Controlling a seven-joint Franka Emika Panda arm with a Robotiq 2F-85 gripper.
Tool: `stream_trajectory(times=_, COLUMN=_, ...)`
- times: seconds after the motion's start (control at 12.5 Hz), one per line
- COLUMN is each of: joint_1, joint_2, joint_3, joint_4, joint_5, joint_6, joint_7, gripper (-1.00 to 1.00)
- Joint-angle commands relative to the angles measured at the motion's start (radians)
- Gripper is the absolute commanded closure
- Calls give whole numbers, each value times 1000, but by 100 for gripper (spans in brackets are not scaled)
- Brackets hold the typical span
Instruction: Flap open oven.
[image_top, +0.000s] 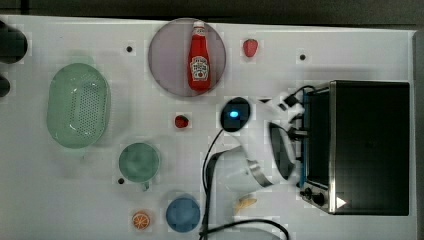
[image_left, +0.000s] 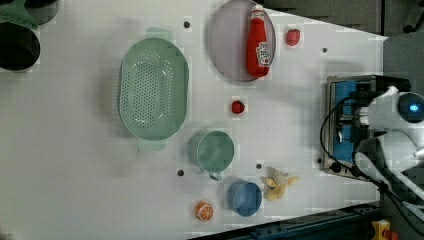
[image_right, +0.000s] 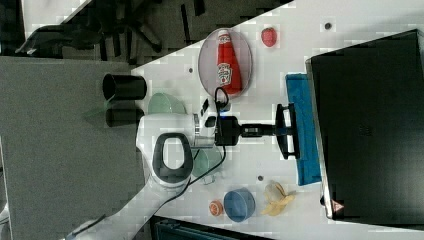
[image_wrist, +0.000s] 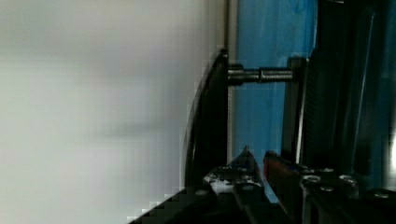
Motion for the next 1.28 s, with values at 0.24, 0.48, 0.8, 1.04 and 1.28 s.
stream_trajectory(times=0.24, joint_1=88, joint_2=139, joint_3=82, joint_4=-2, joint_5=-204, joint_6=-53, joint_7=424, gripper=65)
stream_trajectory(times=0.48, joint_1=126, joint_2=237, joint_3=93, joint_4=21, joint_5=-286, joint_6=-72, joint_7=519, gripper=65)
stream_trajectory(times=0.8, joint_1=140, joint_2=338, joint_3=95, joint_4=72, joint_5=-285, joint_6=-66, joint_7=572, gripper=65)
stream_trajectory(times=1.04, joint_1=141, joint_2=365, joint_3=95, joint_4=99, joint_5=-285, joint_6=-55, joint_7=573, gripper=65)
stream_trajectory(times=1.28, joint_1=141, joint_2=332, joint_3=104, joint_4=123, joint_5=-227, joint_6=20, joint_7=573, gripper=65)
